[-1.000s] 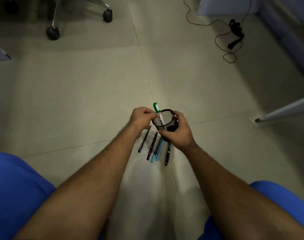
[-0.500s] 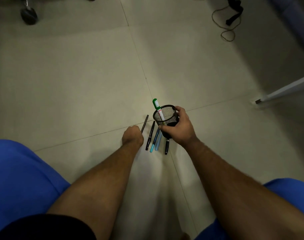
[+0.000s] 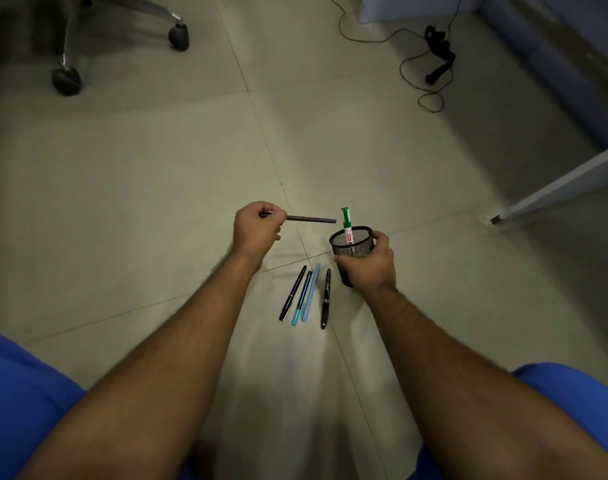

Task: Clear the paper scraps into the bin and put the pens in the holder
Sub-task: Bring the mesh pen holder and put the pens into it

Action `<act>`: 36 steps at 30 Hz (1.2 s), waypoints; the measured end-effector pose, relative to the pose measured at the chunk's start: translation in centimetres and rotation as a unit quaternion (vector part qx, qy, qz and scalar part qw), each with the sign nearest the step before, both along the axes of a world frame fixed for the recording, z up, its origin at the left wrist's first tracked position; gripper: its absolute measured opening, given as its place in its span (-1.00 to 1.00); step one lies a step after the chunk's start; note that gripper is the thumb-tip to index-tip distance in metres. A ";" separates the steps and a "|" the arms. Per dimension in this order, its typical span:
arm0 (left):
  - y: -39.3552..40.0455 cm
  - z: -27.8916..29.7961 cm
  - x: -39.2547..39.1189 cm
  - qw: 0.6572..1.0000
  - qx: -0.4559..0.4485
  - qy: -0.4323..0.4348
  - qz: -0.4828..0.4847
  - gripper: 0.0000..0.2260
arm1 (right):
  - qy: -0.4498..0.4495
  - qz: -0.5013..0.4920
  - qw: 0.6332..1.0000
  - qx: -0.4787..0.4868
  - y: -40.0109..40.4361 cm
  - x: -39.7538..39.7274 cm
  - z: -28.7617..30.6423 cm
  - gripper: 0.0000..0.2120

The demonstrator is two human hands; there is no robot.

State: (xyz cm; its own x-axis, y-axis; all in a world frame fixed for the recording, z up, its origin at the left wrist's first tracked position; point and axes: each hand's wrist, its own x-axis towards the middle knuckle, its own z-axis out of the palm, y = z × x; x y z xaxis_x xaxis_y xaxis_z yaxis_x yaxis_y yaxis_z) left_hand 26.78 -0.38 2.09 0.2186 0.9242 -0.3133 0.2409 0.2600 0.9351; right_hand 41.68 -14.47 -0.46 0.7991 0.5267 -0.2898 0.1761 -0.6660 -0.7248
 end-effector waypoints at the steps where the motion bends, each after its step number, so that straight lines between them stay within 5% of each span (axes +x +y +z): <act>1: 0.0 0.6 0.4 1.000 0.011 0.000 -0.016 -0.94 | 0.001 0.006 1.000 0.005 0.0 -0.3 0.0 -0.18; 8: -2.5 0.6 2.5 0.952 0.116 0.147 -0.244 -0.86 | 0.037 0.080 0.994 0.062 0.2 -2.2 0.1 -0.18; 13: -3.8 0.1 2.2 0.985 0.117 0.054 -0.118 -0.83 | 0.092 0.033 0.992 0.076 -0.3 -1.7 -0.1 -0.14; 17: -4.5 -3.0 1.3 0.988 0.083 0.120 -0.047 -0.96 | 0.112 0.002 0.990 0.081 -0.8 -1.3 -0.4 -0.13; 20: -5.6 -6.5 -0.3 0.900 0.046 0.354 -0.250 -0.91 | 0.114 0.010 0.991 0.072 -1.1 -1.2 -0.6 -0.13; 22: -6.5 -8.2 -1.2 0.849 0.033 0.428 -0.308 -0.85 | 0.108 0.027 0.992 0.066 -1.4 -1.2 -1.1 -0.13; 30: -8.3 -10.1 -1.3 0.804 0.050 0.504 -0.311 -0.79 | 0.112 0.054 0.990 0.061 -1.4 -2.0 -1.4 -0.11; 32: -8.2 -9.7 -1.4 0.814 0.038 0.507 -0.281 -0.78 | 0.108 0.063 0.990 0.057 -1.4 -2.1 -1.3 -0.11; 36: -5.7 -8.0 -1.1 0.912 -0.005 0.379 -0.154 -0.79 | 0.102 0.040 0.992 0.059 -1.0 -1.2 -1.1 -0.12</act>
